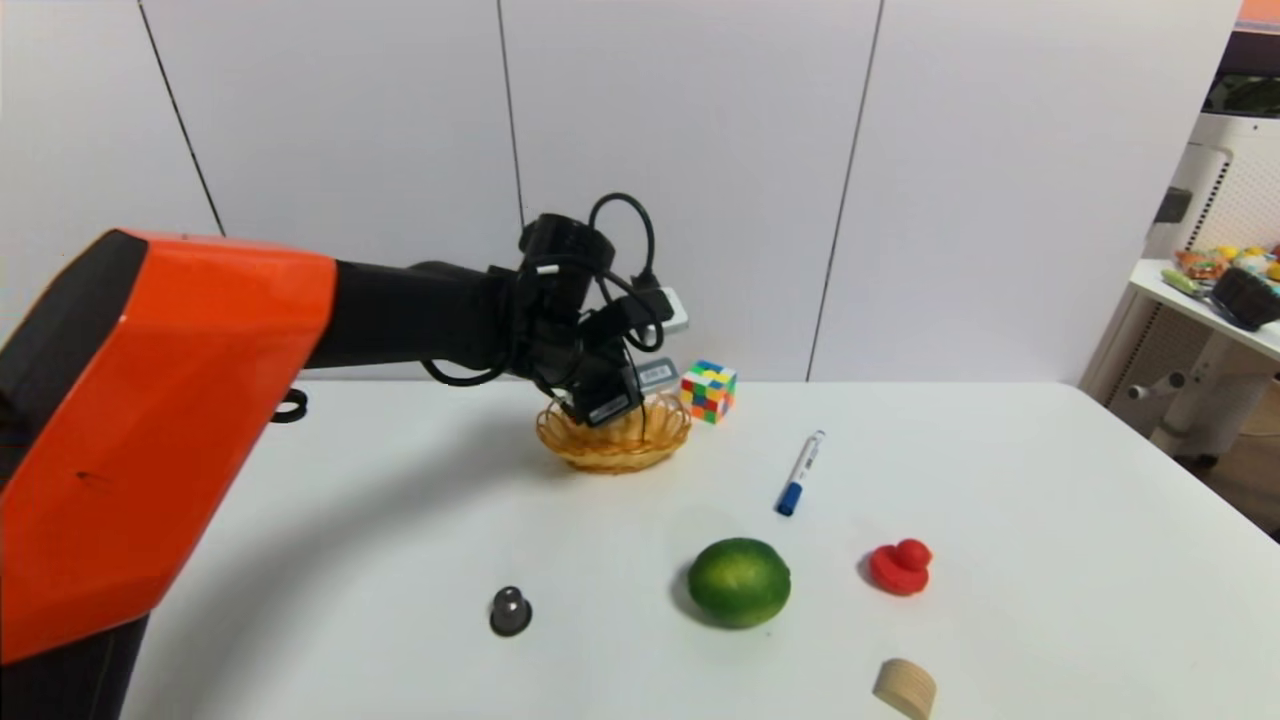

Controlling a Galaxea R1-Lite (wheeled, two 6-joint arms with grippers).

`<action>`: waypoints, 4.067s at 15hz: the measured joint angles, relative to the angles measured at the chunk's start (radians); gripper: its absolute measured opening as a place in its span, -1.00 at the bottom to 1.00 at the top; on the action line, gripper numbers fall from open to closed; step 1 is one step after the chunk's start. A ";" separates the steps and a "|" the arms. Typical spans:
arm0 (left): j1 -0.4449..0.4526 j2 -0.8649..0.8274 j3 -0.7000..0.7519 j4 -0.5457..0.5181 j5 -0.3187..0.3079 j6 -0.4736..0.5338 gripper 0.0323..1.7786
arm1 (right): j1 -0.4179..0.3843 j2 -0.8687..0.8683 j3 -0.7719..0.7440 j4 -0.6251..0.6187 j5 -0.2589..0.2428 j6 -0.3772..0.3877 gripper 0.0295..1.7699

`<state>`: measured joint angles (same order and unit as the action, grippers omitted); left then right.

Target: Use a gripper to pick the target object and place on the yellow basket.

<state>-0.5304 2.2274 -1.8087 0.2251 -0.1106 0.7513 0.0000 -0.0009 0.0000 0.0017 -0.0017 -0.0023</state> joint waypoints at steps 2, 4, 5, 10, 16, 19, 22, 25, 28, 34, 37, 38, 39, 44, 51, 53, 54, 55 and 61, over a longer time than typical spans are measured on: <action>0.000 0.034 -0.011 0.001 -0.001 -0.001 -0.32 | 0.000 0.000 0.000 0.000 0.000 0.000 0.91; 0.012 0.054 -0.014 0.015 0.000 0.001 -0.32 | 0.000 0.000 0.000 0.000 0.000 0.000 0.91; 0.023 0.058 -0.016 0.029 0.001 0.002 -0.32 | 0.000 0.000 0.000 0.000 0.000 0.001 0.91; 0.050 0.083 -0.038 0.052 -0.006 -0.016 -0.32 | 0.000 0.000 0.000 0.000 0.000 0.000 0.91; 0.052 0.086 -0.051 0.092 -0.013 -0.045 0.30 | 0.000 0.000 0.000 0.000 0.000 0.000 0.91; 0.051 0.037 -0.051 0.104 -0.007 -0.051 0.50 | 0.000 0.000 0.000 0.000 0.000 0.001 0.91; 0.055 -0.074 -0.043 0.104 0.019 -0.091 0.63 | 0.000 0.000 0.000 0.000 0.000 0.000 0.91; 0.081 -0.235 -0.015 0.104 0.079 -0.127 0.72 | 0.000 0.000 0.000 0.000 0.000 0.001 0.91; 0.173 -0.444 0.068 0.097 0.104 -0.169 0.78 | 0.000 0.000 0.000 0.000 0.000 0.000 0.91; 0.380 -0.950 0.519 0.058 0.161 -0.336 0.86 | 0.000 0.000 0.000 0.000 0.000 0.001 0.91; 0.421 -1.240 0.880 -0.011 0.195 -0.409 0.88 | 0.000 0.000 0.000 0.000 0.000 0.001 0.91; 0.429 -1.336 0.994 -0.041 0.211 -0.430 0.88 | 0.000 0.000 0.000 0.000 0.000 0.001 0.91; 0.435 -1.431 1.104 -0.067 0.224 -0.450 0.88 | 0.000 0.000 0.000 0.000 0.000 0.000 0.91; 0.450 -1.837 1.580 -0.161 0.250 -0.531 0.90 | 0.000 0.000 0.000 0.000 0.000 0.001 0.91; 0.548 -1.954 1.805 -0.282 0.101 -0.544 0.90 | 0.000 0.000 0.000 0.000 0.000 0.001 0.91; 0.565 -1.998 1.808 -0.235 0.072 -0.552 0.90 | 0.000 0.000 0.000 0.000 0.000 0.000 0.91; 0.562 -2.026 1.808 -0.227 0.072 -0.560 0.90 | 0.000 0.000 0.000 0.000 0.000 0.001 0.91; 0.556 -2.063 1.808 -0.225 0.073 -0.581 0.90 | 0.000 0.000 0.000 0.000 0.000 0.001 0.91; 0.538 -2.214 1.809 -0.223 0.097 -0.734 0.90 | 0.000 0.000 0.000 0.000 0.000 0.001 0.91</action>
<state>0.0072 0.0138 0.0000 0.0017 -0.0138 0.0177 -0.0004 -0.0009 0.0000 0.0019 -0.0013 -0.0013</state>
